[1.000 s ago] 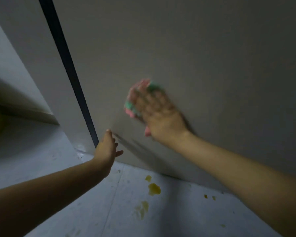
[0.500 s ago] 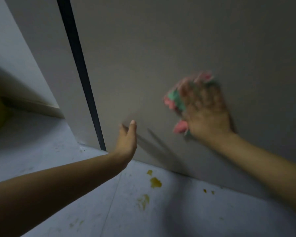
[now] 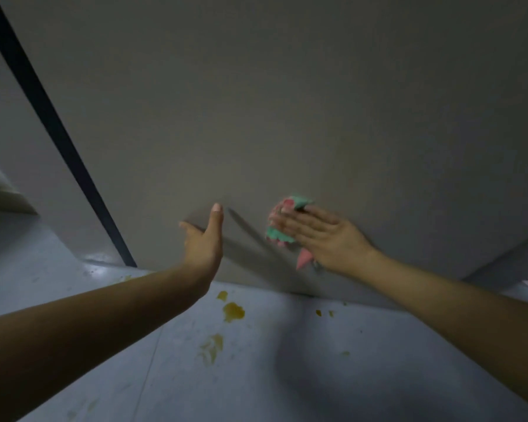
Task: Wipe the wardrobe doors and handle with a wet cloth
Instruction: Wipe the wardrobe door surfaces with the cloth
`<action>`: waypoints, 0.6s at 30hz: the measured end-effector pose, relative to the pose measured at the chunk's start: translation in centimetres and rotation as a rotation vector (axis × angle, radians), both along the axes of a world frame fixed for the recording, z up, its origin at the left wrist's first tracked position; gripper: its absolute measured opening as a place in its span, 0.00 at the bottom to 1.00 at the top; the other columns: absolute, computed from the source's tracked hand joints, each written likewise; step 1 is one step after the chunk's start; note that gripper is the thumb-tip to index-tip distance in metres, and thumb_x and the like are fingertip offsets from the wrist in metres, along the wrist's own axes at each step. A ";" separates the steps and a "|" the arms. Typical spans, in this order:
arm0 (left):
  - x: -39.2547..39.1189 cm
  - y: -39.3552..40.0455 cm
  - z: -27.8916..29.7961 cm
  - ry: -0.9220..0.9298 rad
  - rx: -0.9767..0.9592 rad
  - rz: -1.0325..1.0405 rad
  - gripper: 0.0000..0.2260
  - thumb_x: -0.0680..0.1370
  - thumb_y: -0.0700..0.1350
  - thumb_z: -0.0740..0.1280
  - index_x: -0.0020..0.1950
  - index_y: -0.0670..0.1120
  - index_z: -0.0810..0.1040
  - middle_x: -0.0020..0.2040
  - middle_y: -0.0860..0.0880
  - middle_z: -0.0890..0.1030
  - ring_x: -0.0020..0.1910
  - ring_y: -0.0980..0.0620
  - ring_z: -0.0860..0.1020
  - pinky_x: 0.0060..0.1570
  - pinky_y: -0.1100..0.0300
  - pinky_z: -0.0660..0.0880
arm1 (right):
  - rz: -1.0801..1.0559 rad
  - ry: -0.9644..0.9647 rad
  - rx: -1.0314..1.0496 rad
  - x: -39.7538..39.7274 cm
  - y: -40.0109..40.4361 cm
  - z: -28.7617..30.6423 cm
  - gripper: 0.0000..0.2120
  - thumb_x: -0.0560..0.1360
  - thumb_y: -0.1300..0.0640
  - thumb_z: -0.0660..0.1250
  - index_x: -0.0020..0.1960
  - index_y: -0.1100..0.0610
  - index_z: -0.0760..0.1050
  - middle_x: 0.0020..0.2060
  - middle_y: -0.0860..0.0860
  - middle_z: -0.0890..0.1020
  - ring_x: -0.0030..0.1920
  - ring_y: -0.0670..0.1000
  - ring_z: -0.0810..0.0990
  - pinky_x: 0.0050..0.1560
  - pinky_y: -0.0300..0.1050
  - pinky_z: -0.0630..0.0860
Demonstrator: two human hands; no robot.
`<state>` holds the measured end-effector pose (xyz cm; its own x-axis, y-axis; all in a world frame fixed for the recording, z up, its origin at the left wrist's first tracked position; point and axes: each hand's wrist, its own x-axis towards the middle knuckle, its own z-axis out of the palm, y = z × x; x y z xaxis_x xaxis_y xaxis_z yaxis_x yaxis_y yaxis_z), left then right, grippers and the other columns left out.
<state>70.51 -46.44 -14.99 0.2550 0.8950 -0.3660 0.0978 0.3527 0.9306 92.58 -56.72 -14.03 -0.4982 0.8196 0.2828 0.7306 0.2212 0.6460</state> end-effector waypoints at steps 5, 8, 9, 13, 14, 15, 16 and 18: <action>1.7 -2.0 1.5 -0.075 0.000 -0.070 0.46 0.70 0.68 0.65 0.78 0.44 0.51 0.71 0.50 0.69 0.67 0.47 0.70 0.67 0.47 0.68 | -0.228 0.105 0.490 0.7 -1.1 8.8 0.40 0.75 0.36 0.52 0.73 0.66 0.58 0.71 0.61 0.65 0.71 0.66 0.59 0.73 0.60 0.46; 3.6 -2.8 1.8 -0.088 -0.021 -0.073 0.44 0.71 0.64 0.68 0.78 0.45 0.51 0.68 0.50 0.71 0.60 0.50 0.72 0.56 0.54 0.74 | -0.395 0.251 0.769 0.0 -0.4 11.5 0.29 0.80 0.49 0.57 0.74 0.65 0.58 0.71 0.64 0.66 0.70 0.68 0.64 0.72 0.57 0.49; 4.0 -2.8 1.9 -0.089 -0.030 -0.066 0.50 0.67 0.68 0.69 0.78 0.46 0.49 0.69 0.50 0.70 0.60 0.49 0.73 0.56 0.54 0.74 | -0.402 0.257 0.789 -0.2 0.1 11.2 0.31 0.78 0.50 0.60 0.74 0.65 0.57 0.71 0.63 0.66 0.69 0.68 0.64 0.72 0.57 0.49; 4.7 -3.0 1.6 -0.030 -0.059 -0.028 0.56 0.61 0.72 0.70 0.78 0.49 0.48 0.74 0.44 0.64 0.55 0.47 0.75 0.60 0.47 0.75 | -0.208 0.091 0.432 0.4 0.1 4.3 0.45 0.69 0.40 0.58 0.78 0.59 0.45 0.73 0.55 0.60 0.77 0.59 0.45 0.75 0.54 0.38; 4.8 -3.0 1.4 -0.029 -0.060 -0.011 0.50 0.67 0.68 0.69 0.78 0.48 0.48 0.73 0.44 0.64 0.50 0.48 0.75 0.57 0.48 0.77 | -0.145 0.037 0.324 1.0 -0.8 2.1 0.46 0.68 0.41 0.62 0.78 0.59 0.48 0.74 0.53 0.61 0.77 0.56 0.42 0.75 0.52 0.39; 5.1 -2.9 1.3 -0.017 -0.057 0.011 0.47 0.70 0.65 0.68 0.78 0.47 0.48 0.73 0.44 0.64 0.49 0.48 0.75 0.54 0.50 0.78 | -0.111 -0.003 0.256 1.6 -1.8 0.4 0.43 0.68 0.43 0.65 0.77 0.59 0.53 0.74 0.50 0.63 0.77 0.53 0.43 0.76 0.50 0.42; 5.3 -2.8 1.4 -0.006 -0.060 0.030 0.46 0.71 0.64 0.68 0.78 0.46 0.48 0.73 0.44 0.64 0.51 0.47 0.74 0.51 0.51 0.79 | -0.102 -0.012 0.206 2.1 -2.7 -0.6 0.40 0.68 0.46 0.68 0.75 0.58 0.58 0.73 0.49 0.63 0.77 0.50 0.45 0.76 0.48 0.44; 5.8 -2.4 1.6 -0.002 -0.077 0.060 0.45 0.71 0.65 0.68 0.78 0.45 0.52 0.73 0.44 0.64 0.59 0.45 0.74 0.49 0.51 0.80 | -0.090 0.025 0.202 2.9 -3.7 -0.6 0.35 0.73 0.45 0.66 0.74 0.58 0.60 0.72 0.49 0.63 0.77 0.49 0.47 0.76 0.48 0.47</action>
<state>76.31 -48.88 -13.41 0.2024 0.8781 -0.4336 0.0728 0.4281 0.9008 95.52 -60.41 -14.66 -0.4162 0.7861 0.4570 0.7577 0.0219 0.6523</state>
